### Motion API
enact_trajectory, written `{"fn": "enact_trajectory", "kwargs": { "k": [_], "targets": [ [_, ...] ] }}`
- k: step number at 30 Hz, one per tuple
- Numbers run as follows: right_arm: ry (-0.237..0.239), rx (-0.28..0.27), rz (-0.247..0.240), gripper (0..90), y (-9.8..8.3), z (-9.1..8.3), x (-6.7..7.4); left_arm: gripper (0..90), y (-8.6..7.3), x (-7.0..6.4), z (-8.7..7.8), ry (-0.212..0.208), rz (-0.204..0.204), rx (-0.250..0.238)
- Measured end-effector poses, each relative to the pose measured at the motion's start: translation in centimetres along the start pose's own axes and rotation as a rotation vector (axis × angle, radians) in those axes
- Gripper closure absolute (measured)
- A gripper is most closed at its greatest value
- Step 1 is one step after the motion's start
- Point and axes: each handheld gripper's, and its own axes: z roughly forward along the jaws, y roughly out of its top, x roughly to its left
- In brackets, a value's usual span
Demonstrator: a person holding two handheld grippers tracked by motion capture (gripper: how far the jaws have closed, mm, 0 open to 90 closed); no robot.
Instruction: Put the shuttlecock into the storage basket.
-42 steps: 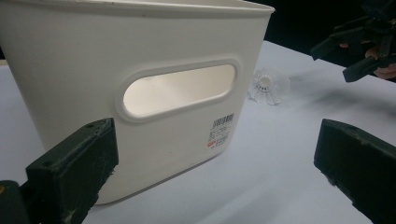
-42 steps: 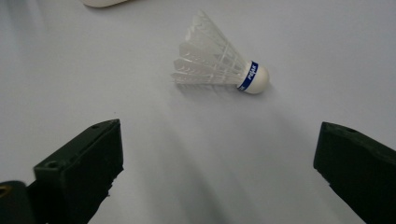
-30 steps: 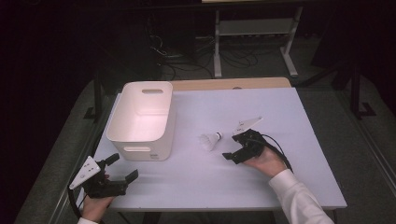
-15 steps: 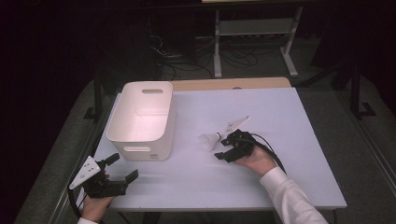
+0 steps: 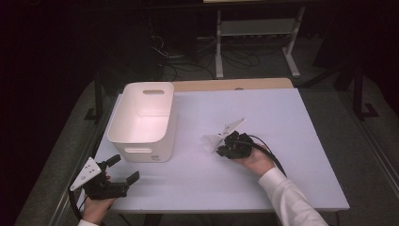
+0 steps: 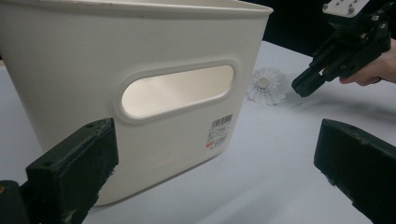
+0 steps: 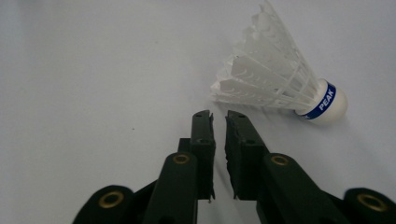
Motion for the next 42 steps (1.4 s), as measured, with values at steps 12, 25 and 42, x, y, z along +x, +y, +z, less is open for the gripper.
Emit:
{"fn": "enact_trajectory", "kwargs": {
  "k": [12,25,42],
  "targets": [
    [0.028,0.014,-0.023,88.4,0.6,1.0,0.1,0.0,0.0,0.0,0.0,0.002,-0.005,-0.003],
    [0.018,0.013,-0.031,88.5,1.4,1.7,0.1,0.0,0.0,0.0,0.0,0.004,-0.008,-0.008],
    [-0.022,-0.029,-0.039,88.6,3.4,2.2,-0.3,0.0,0.0,0.0,0.0,0.002,-0.012,-0.012]
  ]
}}
